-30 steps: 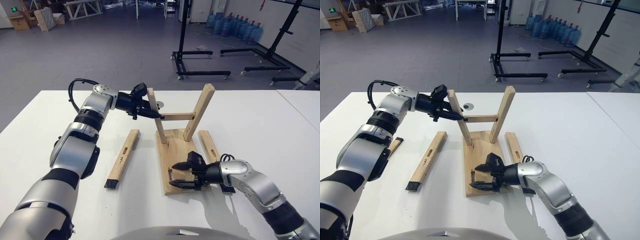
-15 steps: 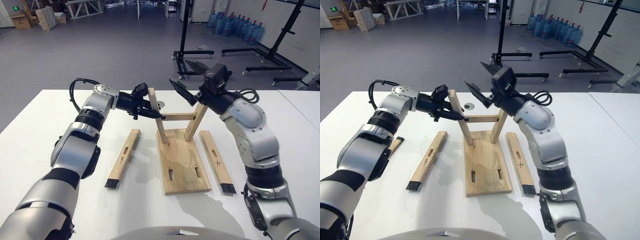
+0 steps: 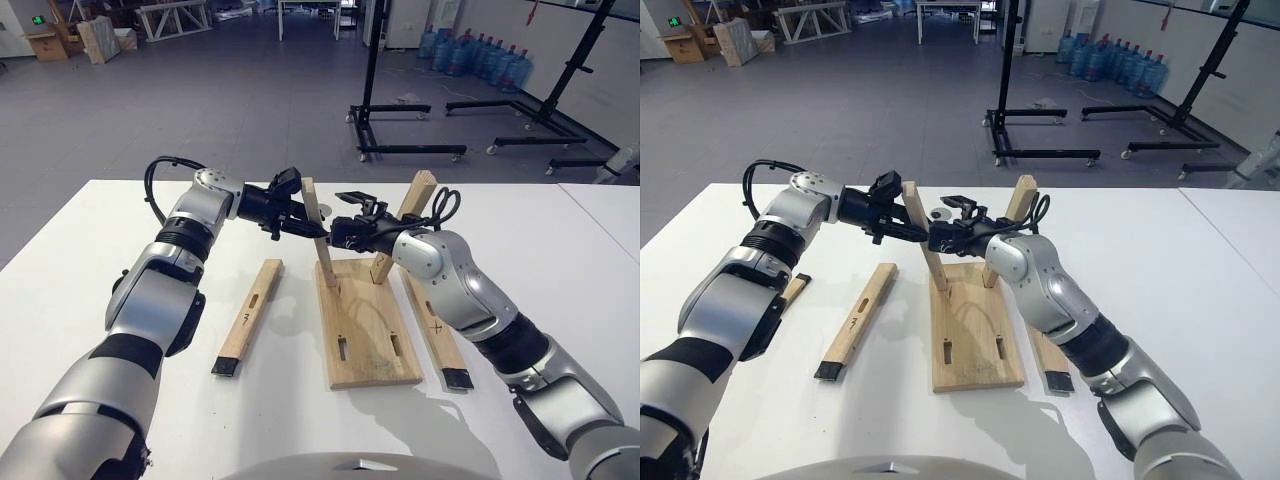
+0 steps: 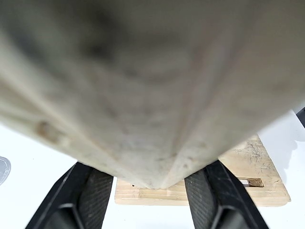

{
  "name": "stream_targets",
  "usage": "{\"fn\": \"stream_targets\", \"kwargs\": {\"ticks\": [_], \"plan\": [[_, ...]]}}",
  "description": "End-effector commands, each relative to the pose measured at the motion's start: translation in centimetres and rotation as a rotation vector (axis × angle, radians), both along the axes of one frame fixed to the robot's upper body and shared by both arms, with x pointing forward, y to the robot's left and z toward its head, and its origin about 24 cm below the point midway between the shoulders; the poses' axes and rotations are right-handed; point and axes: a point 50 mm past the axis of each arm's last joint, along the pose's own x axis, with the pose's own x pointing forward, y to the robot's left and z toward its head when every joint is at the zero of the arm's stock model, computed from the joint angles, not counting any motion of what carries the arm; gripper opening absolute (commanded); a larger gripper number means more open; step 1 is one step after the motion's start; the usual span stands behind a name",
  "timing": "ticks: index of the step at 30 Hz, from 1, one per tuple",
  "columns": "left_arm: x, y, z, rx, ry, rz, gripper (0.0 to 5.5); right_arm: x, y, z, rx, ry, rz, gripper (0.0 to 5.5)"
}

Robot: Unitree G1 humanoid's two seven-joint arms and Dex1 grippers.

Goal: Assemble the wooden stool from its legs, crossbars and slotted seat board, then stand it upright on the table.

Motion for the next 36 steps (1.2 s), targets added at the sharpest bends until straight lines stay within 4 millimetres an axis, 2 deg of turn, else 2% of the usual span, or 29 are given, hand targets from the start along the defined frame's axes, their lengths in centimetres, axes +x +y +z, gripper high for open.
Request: {"fn": "stream_targets", "kwargs": {"ticks": [1, 3, 6, 9, 10, 12, 13, 15, 17, 19, 22, 25, 30, 36], "plan": [[-1.9, 1.5, -7.0, 0.343, 0.151, 0.0, 2.02, -2.9, -0.5, -8.0, -0.057, 0.436, 0.02, 3.33], [-2.0, 1.4, -7.2, 0.342, 0.157, -0.005, 2.02, -1.5, -0.5, -4.4, 0.145, 0.297, 0.016, 3.33], [-2.2, 1.5, -7.4, 0.345, 0.161, -0.009, 2.02, -0.1, -2.3, 2.1, 0.475, 0.126, 0.03, 3.33], [-2.3, 1.8, -7.6, 0.348, 0.164, -0.007, 2.02, 0.0, -5.5, 8.6, 0.839, 0.046, 0.068, 3.33], [-2.3, 1.8, -7.6, 0.349, 0.164, -0.007, 2.02, 0.1, -7.1, 10.6, 0.96, 0.002, 0.064, 3.33], [-2.3, 1.8, -7.6, 0.35, 0.164, -0.008, 2.02, 0.3, -10.2, 12.8, 1.115, -0.058, 0.015, 3.33], [-2.3, 1.8, -7.6, 0.35, 0.165, -0.009, 2.02, 0.8, -12.1, 12.8, 1.17, -0.063, -0.062, 3.33], [-2.4, 1.7, -7.7, 0.35, 0.167, -0.013, 2.02, 1.3, -15.3, 11.7, 1.252, -0.058, -0.204, 3.33], [-2.5, 1.7, -7.8, 0.351, 0.169, -0.016, 2.02, 1.4, -16.4, 10.4, 1.273, -0.05, -0.274, 3.33], [-2.5, 1.8, -7.8, 0.352, 0.17, -0.018, 2.02, 1.5, -16.7, 8.3, 1.26, -0.027, -0.336, 3.33], [-2.5, 1.7, -7.8, 0.353, 0.169, -0.022, 2.02, 2.1, -15.9, 5.0, 1.235, 0.064, -0.396, 3.33], [-2.4, 1.4, -7.7, 0.353, 0.165, -0.029, 2.02, 2.2, -13.8, 2.7, 1.258, 0.166, -0.382, 3.33], [-2.5, 1.4, -7.7, 0.354, 0.166, -0.039, 2.02, 2.0, -11.7, 1.9, 1.265, 0.22, -0.336, 3.33], [-2.4, 1.3, -7.6, 0.353, 0.165, -0.042, 2.02, 2.0, -12.1, 1.6, 1.255, 0.178, -0.355, 3.33]]}}
